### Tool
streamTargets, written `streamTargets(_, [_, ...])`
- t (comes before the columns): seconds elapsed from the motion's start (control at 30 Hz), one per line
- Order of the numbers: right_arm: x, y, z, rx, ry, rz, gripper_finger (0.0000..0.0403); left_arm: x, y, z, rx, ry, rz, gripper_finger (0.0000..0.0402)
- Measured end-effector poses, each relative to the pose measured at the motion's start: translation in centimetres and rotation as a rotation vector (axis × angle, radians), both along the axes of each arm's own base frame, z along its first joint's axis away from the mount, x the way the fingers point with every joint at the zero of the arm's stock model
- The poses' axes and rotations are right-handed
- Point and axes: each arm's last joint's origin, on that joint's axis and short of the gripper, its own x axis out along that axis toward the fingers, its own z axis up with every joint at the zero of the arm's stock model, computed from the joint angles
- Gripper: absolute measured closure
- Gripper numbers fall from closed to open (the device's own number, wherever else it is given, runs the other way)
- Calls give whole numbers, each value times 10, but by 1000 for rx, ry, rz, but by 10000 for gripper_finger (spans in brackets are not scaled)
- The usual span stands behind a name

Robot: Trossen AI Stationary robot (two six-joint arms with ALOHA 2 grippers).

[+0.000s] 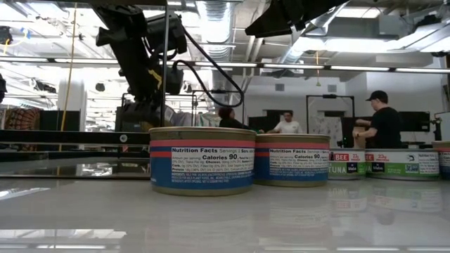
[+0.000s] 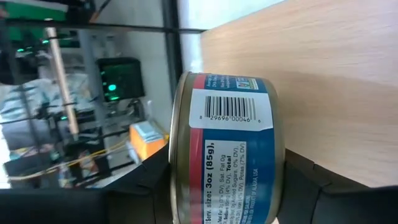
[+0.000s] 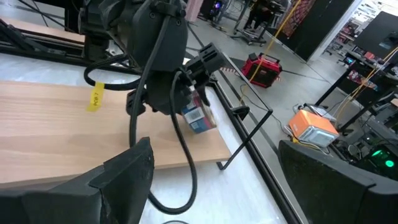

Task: Stack canned seafood by type on shelf
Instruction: Put the blue-pink tuna can on the shelf, then put the green tuna can on the shelf

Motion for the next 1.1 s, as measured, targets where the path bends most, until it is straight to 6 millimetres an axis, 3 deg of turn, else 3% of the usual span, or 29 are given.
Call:
streamTargets(0.33, [0, 0, 0, 0, -1, 0, 31, -8, -5, -6, -167, 59, -18, 143])
streamTargets(0.53, [0, 0, 0, 1, -2, 0, 31, -9, -11, 5, -213, 113, -20, 132])
streamTargets(0.73, [0, 0, -1, 1, 15, -1, 31, -12, -19, 46, -219, 77, -26, 132])
streamTargets(0.9, [-2, 0, -5, 2, 52, -2, 31, -34, -23, 91, -246, -170, -35, 144])
streamTargets(1.1, [-7, -1, -20, 128, 190, 89, 31, -60, -44, 134, -482, -543, -199, 159])
